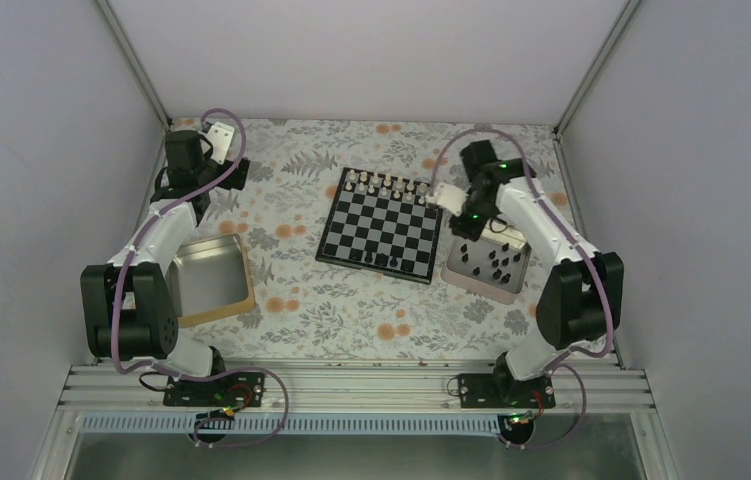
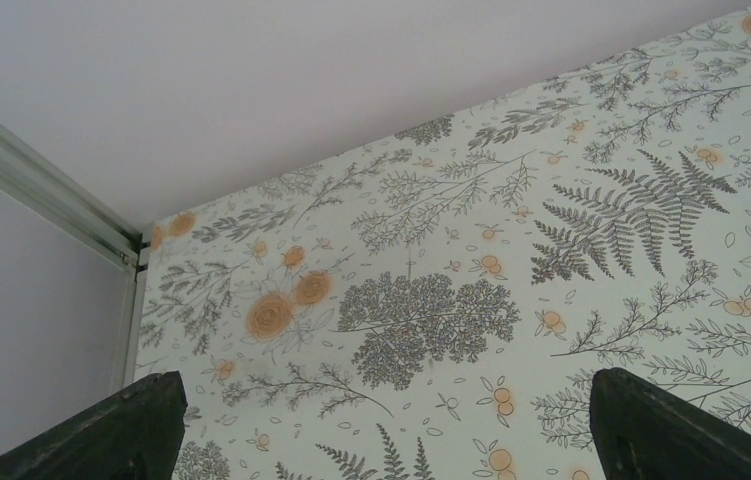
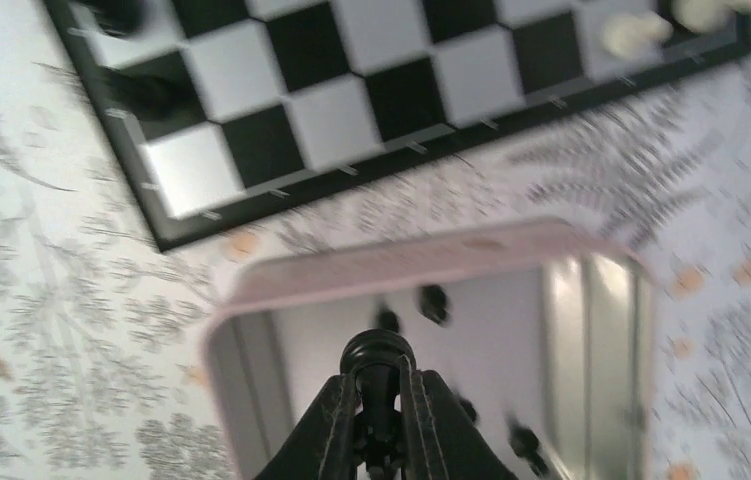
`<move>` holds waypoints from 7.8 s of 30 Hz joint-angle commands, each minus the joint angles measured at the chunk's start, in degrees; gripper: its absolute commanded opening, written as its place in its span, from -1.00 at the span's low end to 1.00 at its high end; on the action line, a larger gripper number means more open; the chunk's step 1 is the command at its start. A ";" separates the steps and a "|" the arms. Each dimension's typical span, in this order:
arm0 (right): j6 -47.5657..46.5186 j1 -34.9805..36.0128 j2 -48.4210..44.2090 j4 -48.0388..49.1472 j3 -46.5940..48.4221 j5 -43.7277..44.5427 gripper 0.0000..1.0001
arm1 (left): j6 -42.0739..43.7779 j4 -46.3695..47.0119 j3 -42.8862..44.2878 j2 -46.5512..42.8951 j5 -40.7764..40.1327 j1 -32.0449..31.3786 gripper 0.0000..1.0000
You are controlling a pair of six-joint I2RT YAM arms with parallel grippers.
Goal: Set up the chess pieces on the board
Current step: Pick up the chess piece from the storage box, then place the chess piece on the chessboard, then pick up the chess piece from the storage box, then place the chess piece on the chessboard, then pick up the chess piece from the storage box.
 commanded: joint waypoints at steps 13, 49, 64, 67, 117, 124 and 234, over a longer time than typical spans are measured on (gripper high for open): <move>5.97 16.41 8.56 4.41 -6.80 -5.87 -0.82 | -0.50 0.15 1.32 -0.38 -0.50 0.18 1.00; 5.73 15.39 13.27 7.55 -7.05 -1.07 -0.83 | -0.33 0.61 0.89 0.05 -0.84 0.20 1.00; 5.45 15.13 11.49 7.21 -6.21 -1.53 -0.37 | -0.07 0.36 0.87 0.02 -0.93 0.21 1.00; 5.71 14.25 8.62 6.48 -5.21 -0.82 -0.30 | -0.06 0.33 0.99 -0.08 -1.05 0.20 1.00; -2.32 -21.90 10.92 17.72 -10.33 0.56 -0.36 | 0.10 0.94 0.18 0.18 -1.80 0.27 1.00; -2.33 -21.82 12.46 18.06 -10.28 0.05 -0.58 | 0.12 0.94 0.17 0.50 -1.81 0.34 1.00; 2.71 -7.12 6.23 13.30 -10.56 -1.69 -0.41 | -0.07 1.38 -0.12 -0.35 -1.80 0.45 1.00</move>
